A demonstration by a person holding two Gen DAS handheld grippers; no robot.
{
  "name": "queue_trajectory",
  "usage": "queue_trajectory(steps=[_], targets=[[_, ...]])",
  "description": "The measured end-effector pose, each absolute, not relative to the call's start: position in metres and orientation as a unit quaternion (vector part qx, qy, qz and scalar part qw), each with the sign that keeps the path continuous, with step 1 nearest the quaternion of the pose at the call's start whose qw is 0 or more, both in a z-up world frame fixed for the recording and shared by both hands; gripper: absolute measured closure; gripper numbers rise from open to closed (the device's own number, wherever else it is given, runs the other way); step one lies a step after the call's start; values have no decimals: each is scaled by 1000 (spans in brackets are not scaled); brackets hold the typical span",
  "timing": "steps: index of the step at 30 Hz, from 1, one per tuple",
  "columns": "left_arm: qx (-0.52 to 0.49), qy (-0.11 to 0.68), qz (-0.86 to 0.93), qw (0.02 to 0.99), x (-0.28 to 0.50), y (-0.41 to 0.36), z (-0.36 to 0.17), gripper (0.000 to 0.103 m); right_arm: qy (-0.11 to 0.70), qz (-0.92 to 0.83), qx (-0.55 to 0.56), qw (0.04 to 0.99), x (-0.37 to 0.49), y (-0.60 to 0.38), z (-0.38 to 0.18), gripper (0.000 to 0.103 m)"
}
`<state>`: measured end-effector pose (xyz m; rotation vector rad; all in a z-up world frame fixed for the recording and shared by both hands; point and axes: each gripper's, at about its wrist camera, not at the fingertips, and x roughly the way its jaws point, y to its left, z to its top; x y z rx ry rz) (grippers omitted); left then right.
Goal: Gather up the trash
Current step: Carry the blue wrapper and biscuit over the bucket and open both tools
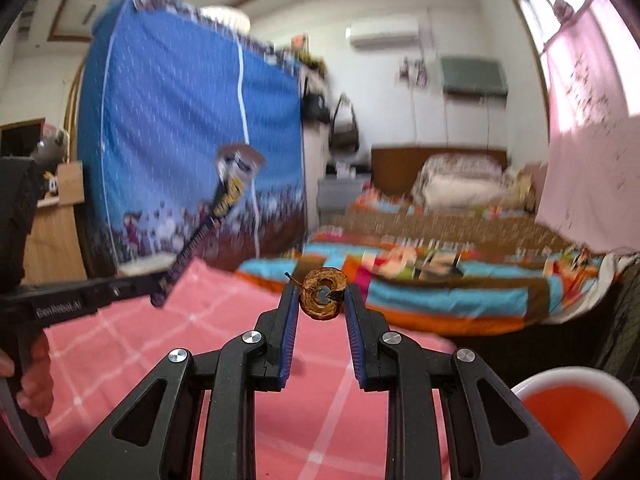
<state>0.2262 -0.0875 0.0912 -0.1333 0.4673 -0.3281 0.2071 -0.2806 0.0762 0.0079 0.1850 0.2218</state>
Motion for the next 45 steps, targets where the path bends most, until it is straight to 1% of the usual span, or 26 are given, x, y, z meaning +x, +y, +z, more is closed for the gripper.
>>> queue_trajectory(steps=[8, 15, 25, 45], targets=[[-43, 174, -196, 964, 204, -128, 110, 100, -5, 72, 15, 997, 168, -312, 96, 81], [-19, 141, -225, 964, 188, -163, 119, 100, -37, 35, 30, 998, 146, -339, 101, 81], [8, 150, -270, 951, 180, -212, 112, 100, -24, -15, 50, 998, 128, -376, 93, 81], [11, 246, -326, 913, 191, -274, 80, 100, 26, -76, 98, 992, 117, -429, 77, 80]])
